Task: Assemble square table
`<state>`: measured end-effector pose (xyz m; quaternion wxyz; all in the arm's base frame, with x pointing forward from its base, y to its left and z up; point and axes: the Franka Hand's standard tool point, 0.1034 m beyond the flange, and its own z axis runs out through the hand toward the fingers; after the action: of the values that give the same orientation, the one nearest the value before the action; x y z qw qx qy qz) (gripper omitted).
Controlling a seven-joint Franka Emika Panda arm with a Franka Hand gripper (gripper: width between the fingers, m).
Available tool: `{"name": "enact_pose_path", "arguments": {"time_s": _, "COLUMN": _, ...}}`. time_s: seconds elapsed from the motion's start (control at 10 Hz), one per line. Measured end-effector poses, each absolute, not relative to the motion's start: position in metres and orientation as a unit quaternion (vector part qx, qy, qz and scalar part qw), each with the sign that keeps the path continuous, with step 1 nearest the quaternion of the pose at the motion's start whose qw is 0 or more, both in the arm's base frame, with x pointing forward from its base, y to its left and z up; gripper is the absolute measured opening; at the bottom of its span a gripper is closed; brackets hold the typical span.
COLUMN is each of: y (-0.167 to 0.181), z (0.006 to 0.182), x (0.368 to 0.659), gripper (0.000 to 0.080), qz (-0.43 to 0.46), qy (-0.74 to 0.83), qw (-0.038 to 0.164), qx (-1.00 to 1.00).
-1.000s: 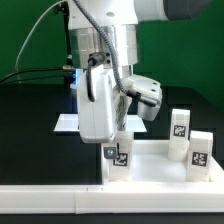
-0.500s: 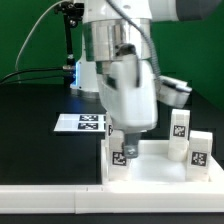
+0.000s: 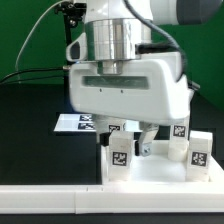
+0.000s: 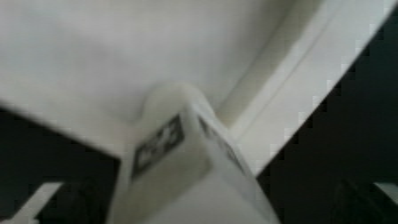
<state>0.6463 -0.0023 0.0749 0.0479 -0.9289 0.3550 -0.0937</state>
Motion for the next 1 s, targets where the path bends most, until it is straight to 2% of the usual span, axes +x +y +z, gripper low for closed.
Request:
{"name": "enact_pose_path", "arguments": {"time_s": 0.1, "y": 0.001, "z": 0.07, "x": 0.642, "gripper": 0.0649, "qz": -0.093, "qy": 0.253, "qw": 0.042, "qx": -0.962}}
{"name": "enact_pose_path", "arguments": {"time_s": 0.2, "y": 0.003, "z": 0.067, "x": 0.639, "gripper": 0.0649, "qz": -0.091, "qy": 0.258, "qw": 0.043, "qx": -0.961}}
{"name": "enact_pose_path", "arguments": {"time_s": 0.3, "y": 0.002, "z": 0.068, "x": 0.639, "gripper": 0.0561, "qz": -0.092, "qy": 0.262, "qw": 0.043, "qx": -0.96}}
{"name": "enact_pose_path", "arguments": {"time_s": 0.4, "y": 0.002, "z": 0.067, "x": 0.639, "gripper": 0.0561, "qz": -0.091, "qy": 0.267, "qw": 0.043, "qx": -0.958}}
{"name": "enact_pose_path", "arguments": {"time_s": 0.6, "y": -0.001, "z": 0.065, "x": 0.636, "gripper": 0.0288, "qz": -0.084, "qy": 0.342, "qw": 0.049, "qx": -0.934}}
{"name": "enact_pose_path", "arguments": {"time_s": 0.7, "y": -0.002, "z": 0.065, "x": 0.635, "gripper": 0.0288, "qz": -0.071, "qy": 0.415, "qw": 0.057, "qx": -0.905}}
{"name": "enact_pose_path", "arguments": {"time_s": 1.0, "y": 0.0, "z": 0.069, "x": 0.637, "gripper": 0.0287, "qz": 0.022, "qy": 0.644, "qw": 0.061, "qx": -0.763}}
